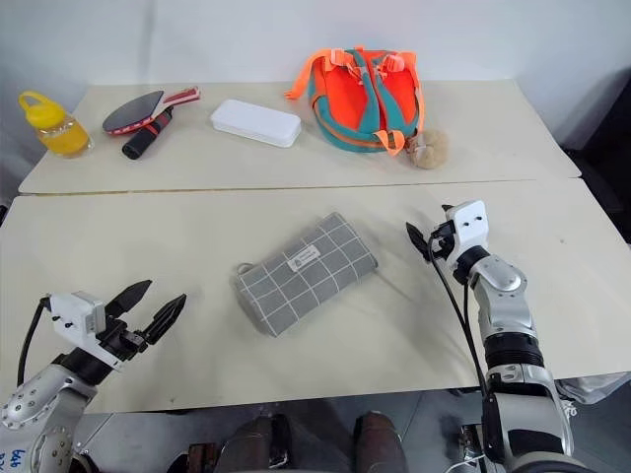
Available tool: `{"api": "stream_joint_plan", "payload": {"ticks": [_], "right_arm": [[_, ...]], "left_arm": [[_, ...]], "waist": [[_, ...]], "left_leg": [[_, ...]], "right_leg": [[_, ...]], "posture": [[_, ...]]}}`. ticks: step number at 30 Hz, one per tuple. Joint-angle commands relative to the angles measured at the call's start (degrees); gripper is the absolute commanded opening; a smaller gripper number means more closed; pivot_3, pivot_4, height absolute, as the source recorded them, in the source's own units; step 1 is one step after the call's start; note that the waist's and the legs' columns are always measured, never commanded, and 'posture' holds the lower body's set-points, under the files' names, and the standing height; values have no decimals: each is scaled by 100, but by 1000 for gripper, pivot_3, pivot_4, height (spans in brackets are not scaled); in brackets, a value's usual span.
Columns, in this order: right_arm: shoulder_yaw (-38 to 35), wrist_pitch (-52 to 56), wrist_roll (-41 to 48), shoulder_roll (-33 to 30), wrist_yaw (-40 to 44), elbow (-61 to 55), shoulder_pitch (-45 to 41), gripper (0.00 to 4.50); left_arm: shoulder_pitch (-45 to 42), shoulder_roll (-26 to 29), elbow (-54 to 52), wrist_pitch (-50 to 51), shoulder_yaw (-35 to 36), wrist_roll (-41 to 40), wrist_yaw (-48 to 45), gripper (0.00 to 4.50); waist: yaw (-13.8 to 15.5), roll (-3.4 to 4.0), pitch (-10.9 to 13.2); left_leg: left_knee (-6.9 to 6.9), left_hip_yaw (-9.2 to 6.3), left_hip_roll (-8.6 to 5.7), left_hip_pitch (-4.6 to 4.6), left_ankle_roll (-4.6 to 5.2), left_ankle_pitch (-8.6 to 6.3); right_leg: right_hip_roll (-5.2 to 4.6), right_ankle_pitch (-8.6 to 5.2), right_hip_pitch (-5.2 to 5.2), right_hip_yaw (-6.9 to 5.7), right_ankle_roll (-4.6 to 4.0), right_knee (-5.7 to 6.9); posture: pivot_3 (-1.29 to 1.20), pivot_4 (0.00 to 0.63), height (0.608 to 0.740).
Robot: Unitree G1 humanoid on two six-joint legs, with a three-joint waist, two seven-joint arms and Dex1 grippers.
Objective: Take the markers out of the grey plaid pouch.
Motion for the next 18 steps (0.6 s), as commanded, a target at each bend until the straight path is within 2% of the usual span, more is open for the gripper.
{"api": "stream_joint_plan", "payload": {"ticks": [1,9,13,18], "right_arm": [[-120,-145,35,-77,-1,-147,-6,4500],[-47,-59,180,-6,295,-351,-76,4500],[224,-111,165,80,653,-1004,41,3257],[657,145,366,387,1074,-2145,222,1432]], "left_arm": [[95,43,-140,-53,30,-6,-77,3801],[265,18,-649,434,37,-512,-136,3801],[366,-76,-1100,986,4,-978,134,3827],[497,-160,-1480,1601,11,-1719,400,3827]], "waist": [[-1,0,0],[1,0,0],[-12,0,0],[0,0,0]], "left_leg": [[0,0,0,0,0,0],[0,0,0,0,0,0],[-2,-1,2,0,0,0],[-5,-4,4,1,-1,0]], "right_leg": [[0,0,0,0,0,0],[0,0,0,1,0,-1],[0,0,-1,3,0,0],[1,0,0,3,0,0]], "posture": [[0,150,740],[0,150,740],[0,150,740],[0,150,740]]}}
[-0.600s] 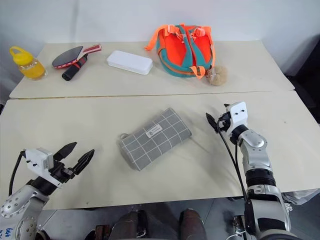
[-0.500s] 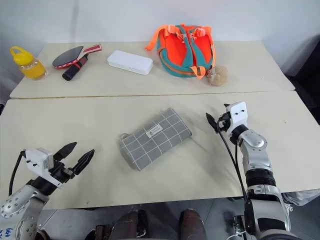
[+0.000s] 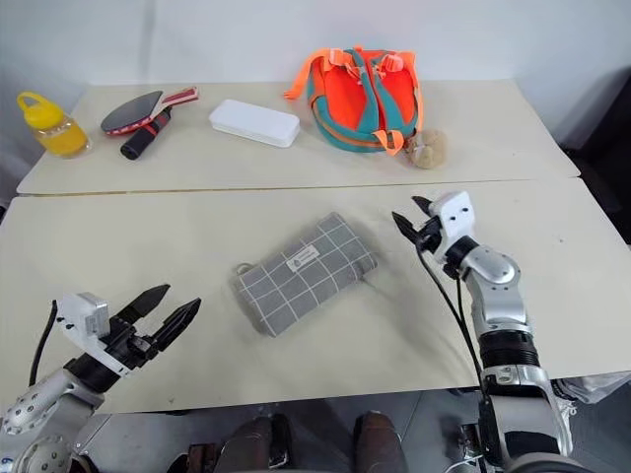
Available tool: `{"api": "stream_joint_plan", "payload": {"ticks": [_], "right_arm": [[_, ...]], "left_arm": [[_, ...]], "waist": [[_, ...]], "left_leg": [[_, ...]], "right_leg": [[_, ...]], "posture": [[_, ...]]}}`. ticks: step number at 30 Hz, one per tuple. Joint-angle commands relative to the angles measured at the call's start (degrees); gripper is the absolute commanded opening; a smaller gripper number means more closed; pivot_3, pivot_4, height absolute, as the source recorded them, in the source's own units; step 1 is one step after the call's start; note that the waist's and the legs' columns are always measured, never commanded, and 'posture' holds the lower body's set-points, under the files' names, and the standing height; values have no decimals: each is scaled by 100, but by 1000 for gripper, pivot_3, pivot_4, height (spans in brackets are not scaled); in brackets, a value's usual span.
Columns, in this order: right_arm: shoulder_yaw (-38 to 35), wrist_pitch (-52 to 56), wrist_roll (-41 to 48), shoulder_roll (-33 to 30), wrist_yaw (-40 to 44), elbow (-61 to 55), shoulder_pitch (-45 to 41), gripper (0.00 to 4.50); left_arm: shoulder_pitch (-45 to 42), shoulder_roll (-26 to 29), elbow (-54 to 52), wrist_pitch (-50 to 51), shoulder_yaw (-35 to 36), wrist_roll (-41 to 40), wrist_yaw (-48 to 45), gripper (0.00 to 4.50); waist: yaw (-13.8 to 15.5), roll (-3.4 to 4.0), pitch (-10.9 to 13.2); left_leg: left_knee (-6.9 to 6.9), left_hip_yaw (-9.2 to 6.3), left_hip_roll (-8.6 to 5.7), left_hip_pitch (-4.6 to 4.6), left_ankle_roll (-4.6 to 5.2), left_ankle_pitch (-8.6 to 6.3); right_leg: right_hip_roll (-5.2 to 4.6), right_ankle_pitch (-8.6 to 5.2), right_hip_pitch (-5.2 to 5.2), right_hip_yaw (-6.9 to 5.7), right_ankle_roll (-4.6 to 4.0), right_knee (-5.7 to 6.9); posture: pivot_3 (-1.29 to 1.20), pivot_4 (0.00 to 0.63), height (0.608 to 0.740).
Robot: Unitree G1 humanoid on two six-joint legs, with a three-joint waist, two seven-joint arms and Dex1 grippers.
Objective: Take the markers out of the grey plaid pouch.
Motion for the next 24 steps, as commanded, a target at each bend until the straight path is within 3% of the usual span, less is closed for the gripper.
{"api": "stream_joint_plan", "payload": {"ticks": [1,4,10,13,18,24], "right_arm": [[331,33,70,97,306,-760,98,1062],[770,-250,-206,9,709,-923,257,35],[1179,-748,-606,-239,1165,-822,566,35],[1281,-1025,-802,-313,1166,-603,593,35],[1360,-1186,-973,-312,1160,-470,549,35],[1348,-1147,-939,-308,1140,-526,546,35]], "left_arm": [[74,-94,-345,396,55,-621,265,3827],[148,-84,-521,782,-29,-1021,434,3827],[180,-123,-732,1464,-151,-2085,984,3827],[131,-74,-738,1572,-422,-2017,1048,3827],[-384,-275,-288,2013,-561,-2796,1883,3827],[-1012,-420,116,2171,-758,-2798,2374,3827]], "waist": [[17,0,0],[31,0,0],[42,0,0],[31,0,0],[21,0,0],[33,0,-1]], "left_leg": [[1,0,-1,-1,0,0],[4,-1,-4,-2,3,-2],[3,-12,-7,-1,3,-2],[9,-13,-8,2,3,-2],[9,-16,-6,7,-1,1],[12,-21,-7,10,0,1]], "right_leg": [[0,0,0,0,0,-1],[-3,0,5,-1,0,-5],[-4,0,13,-5,0,-13],[-3,0,18,-6,0,-11],[0,-1,22,-5,-2,-9],[0,-1,32,-9,-2,-12]], "posture": [[0,150,740],[0,150,740],[0,150,740],[0,150,740],[0,150,740],[0,150,740]]}}
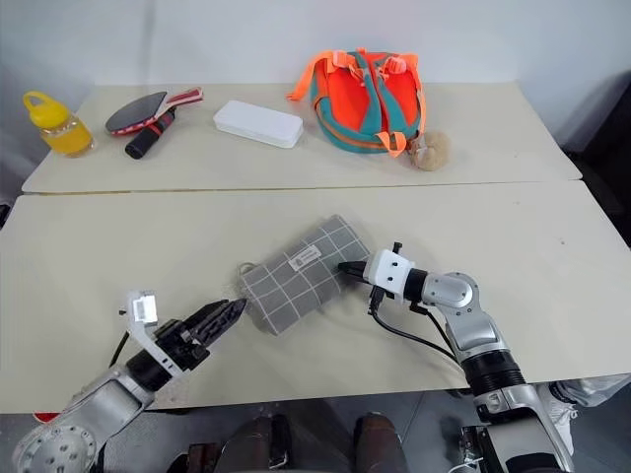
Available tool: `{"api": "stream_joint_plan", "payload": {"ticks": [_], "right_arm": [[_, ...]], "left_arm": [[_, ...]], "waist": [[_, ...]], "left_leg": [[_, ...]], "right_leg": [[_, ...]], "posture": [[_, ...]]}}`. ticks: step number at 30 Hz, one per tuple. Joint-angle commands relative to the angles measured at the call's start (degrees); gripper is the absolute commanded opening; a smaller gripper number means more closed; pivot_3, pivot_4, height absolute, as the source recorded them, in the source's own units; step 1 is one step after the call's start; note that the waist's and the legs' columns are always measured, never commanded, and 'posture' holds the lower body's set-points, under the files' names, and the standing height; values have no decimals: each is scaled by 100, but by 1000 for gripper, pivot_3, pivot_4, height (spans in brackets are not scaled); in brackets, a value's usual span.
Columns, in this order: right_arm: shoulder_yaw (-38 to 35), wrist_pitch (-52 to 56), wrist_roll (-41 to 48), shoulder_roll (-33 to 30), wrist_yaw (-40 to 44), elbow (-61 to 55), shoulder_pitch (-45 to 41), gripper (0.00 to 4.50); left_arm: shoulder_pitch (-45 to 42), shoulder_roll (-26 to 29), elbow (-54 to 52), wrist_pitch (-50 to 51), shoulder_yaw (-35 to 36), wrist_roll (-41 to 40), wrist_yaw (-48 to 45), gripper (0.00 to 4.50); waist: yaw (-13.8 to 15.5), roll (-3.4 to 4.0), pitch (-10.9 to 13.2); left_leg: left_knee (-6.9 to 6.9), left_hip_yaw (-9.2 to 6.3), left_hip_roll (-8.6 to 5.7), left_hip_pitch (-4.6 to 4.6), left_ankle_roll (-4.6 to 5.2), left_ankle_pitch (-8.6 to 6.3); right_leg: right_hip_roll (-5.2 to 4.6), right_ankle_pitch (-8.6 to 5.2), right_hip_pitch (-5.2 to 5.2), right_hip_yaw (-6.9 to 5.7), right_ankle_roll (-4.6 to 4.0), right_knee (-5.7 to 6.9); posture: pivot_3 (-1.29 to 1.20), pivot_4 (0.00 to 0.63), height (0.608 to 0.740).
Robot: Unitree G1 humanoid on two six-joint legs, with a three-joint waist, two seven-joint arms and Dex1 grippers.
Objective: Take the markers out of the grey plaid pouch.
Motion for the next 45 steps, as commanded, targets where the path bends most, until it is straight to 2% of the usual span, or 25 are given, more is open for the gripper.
{"api": "stream_joint_plan", "payload": {"ticks": [1,6,11,14,23,24,28,29,31,32,35,39,42,45], "right_arm": [[-15,-31,31,-23,-4,-152,-7,35],[-57,50,53,-34,-48,-236,-32,35],[-47,66,26,-31,-88,-275,-26,35],[-38,108,30,-16,-104,-338,-43,0],[-48,192,39,-36,-139,-481,6,0],[-47,188,36,-43,-138,-488,21,0],[-44,197,28,-53,-152,-521,50,0],[-48,192,26,-59,-158,-535,55,0],[-166,185,71,-73,-247,-559,-31,0],[-258,266,166,-46,-306,-578,-80,0],[-709,769,865,103,-392,-634,-328,0],[-1149,1248,1496,118,-351,-650,-695,853],[-1207,1621,1833,107,-194,-989,-821,1957],[-1145,2585,2462,43,-24,-1732,-800,3012]], "left_arm": [[-171,-67,146,190,-149,-245,244,3827],[-386,-195,320,382,-263,-651,450,3827],[-685,-307,515,306,-338,-536,458,3827],[-791,-394,594,310,-368,-572,517,3217],[-836,-460,689,203,-340,-443,613,262],[-840,-459,703,160,-344,-361,608,49],[-881,-462,720,-71,-315,-40,540,49],[-939,-445,686,-253,-311,218,526,49],[-1201,-240,527,-1165,-336,1294,181,49],[-1308,-259,506,-1347,-266,1470,209,49],[-1508,141,415,-1968,-546,2475,-267,49],[-1809,618,528,-3071,-1013,3972,-735,0],[-1743,1142,811,-4058,-1637,5385,-1197,0],[-1611,1362,1200,-4852,-1940,6314,-1261,0]], "waist": [[-6,0,0],[1,0,0],[14,0,0],[23,0,0],[34,0,0],[35,0,0],[35,0,0],[36,0,0],[50,-1,0],[55,0,0],[74,0,0],[126,0,0],[142,0,0],[138,1,0]], "left_leg": [[1,0,0,0,0,0],[0,-1,0,0,0,0],[4,-2,-1,0,0,0],[3,-3,-2,0,0,0],[2,-2,-3,-1,0,0],[1,-2,-2,-1,0,0],[1,-2,-2,-1,0,0],[1,-2,-3,-1,0,0],[1,-1,-3,-2,0,0],[2,0,-3,-5,-1,1],[2,4,-3,-8,-1,1],[-9,10,-4,-12,-1,0],[-21,13,-3,-14,-2,0],[-31,23,-4,-16,-3,-2]], "right_leg": [[0,0,0,0,0,0],[0,0,1,0,0,-1],[0,0,3,0,0,-1],[0,0,3,-1,0,-1],[0,0,2,-1,0,-4],[0,0,2,-1,0,-3],[0,0,2,-1,0,-4],[0,0,2,-1,0,-4],[1,0,1,-2,0,-4],[4,0,-2,-4,0,-4],[4,0,-4,-1,0,-7],[4,0,-17,1,0,-7],[4,0,-25,-1,0,-8],[3,0,-36,4,0,-9]], "posture": [[0,150,740],[0,150,740],[0,150,740],[0,150,740],[0,150,740],[0,150,740],[0,150,740],[0,150,740],[0,150,740],[0,150,740],[0,150,740],[0,150,740],[0,150,740],[0,150,740]]}}
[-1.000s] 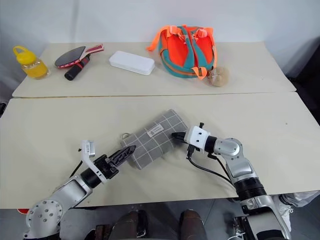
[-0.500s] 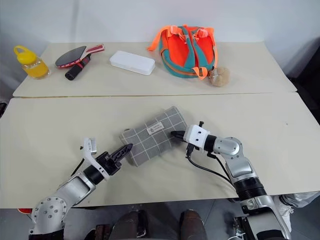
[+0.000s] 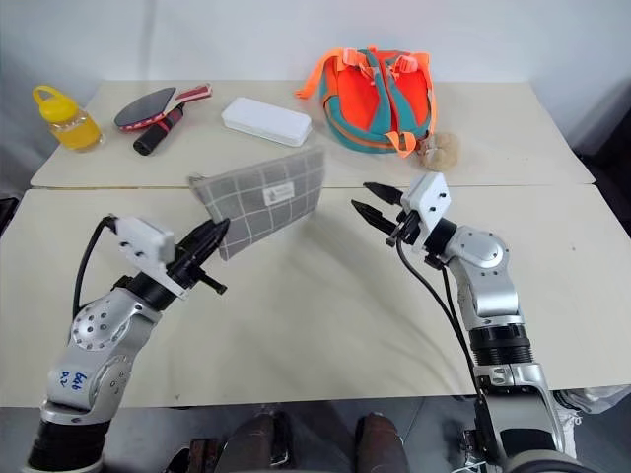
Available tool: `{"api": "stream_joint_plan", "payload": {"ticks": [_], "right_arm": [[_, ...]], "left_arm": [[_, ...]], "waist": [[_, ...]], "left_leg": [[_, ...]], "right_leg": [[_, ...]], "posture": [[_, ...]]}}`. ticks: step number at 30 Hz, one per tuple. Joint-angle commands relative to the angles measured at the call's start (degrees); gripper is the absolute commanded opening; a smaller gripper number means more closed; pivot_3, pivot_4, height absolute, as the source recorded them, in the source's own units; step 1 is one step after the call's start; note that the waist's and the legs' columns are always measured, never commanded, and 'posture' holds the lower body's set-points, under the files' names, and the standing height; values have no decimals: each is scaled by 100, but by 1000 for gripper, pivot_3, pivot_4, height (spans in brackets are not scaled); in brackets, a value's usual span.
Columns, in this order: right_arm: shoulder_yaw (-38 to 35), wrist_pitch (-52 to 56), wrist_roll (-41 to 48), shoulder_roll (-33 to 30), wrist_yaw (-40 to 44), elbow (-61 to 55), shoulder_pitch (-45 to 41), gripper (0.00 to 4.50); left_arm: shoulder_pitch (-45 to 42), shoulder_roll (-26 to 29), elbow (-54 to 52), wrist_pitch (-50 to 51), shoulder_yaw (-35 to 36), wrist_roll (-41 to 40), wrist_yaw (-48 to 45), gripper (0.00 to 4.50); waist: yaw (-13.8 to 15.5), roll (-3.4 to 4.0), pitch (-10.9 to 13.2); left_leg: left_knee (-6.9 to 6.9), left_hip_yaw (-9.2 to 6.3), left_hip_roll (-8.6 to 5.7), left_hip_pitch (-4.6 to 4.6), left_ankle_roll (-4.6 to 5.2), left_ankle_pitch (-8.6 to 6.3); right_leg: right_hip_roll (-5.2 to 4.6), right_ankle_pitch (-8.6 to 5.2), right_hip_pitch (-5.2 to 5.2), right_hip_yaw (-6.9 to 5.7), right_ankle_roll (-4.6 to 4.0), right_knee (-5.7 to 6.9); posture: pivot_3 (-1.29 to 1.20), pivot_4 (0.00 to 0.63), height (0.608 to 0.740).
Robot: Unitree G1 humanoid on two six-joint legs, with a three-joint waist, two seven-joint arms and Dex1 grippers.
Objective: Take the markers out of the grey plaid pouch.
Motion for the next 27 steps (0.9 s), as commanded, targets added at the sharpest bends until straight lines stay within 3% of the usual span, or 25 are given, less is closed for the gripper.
{"api": "stream_joint_plan", "payload": {"ticks": [1,3,10,14,21,27], "right_arm": [[-24,977,701,-129,176,-1012,-17,3381],[99,1410,792,-219,210,-1398,5,4059],[55,2789,1415,-406,89,-2246,2,4059],[215,3377,1702,-759,372,-2702,192,4059],[500,3135,1320,-1141,753,-2951,853,4059],[1116,1980,325,-645,511,-3119,844,4059]], "left_arm": [[175,223,390,-1055,-376,1197,-153,0],[219,309,557,-1541,-493,1617,-194,0],[-179,676,1054,-2772,-777,3386,51,0],[-422,591,1248,-3195,-1107,3703,-54,0],[-287,816,1795,-3746,-1165,3814,-127,0],[-442,729,1943,-3722,-1122,3670,-197,0]], "waist": [[-11,0,0],[-2,0,0],[0,0,0],[8,0,0],[-30,0,0],[-37,0,0]], "left_leg": [[0,1,2,-2,0,0],[1,1,3,-4,0,0],[12,1,4,-7,5,-2],[10,2,2,-11,9,-6],[11,7,4,-12,9,-11],[16,11,10,-1,6,-6]], "right_leg": [[0,0,-4,0,0,0],[0,0,-8,0,0,3],[-4,0,-9,-2,0,10],[-8,0,-10,-3,0,7],[-6,0,-12,-5,0,4],[-5,0,-11,-4,0,18]], "posture": [[0,150,740],[0,150,740],[0,150,740],[0,150,740],[0,150,740],[0,150,740]]}}
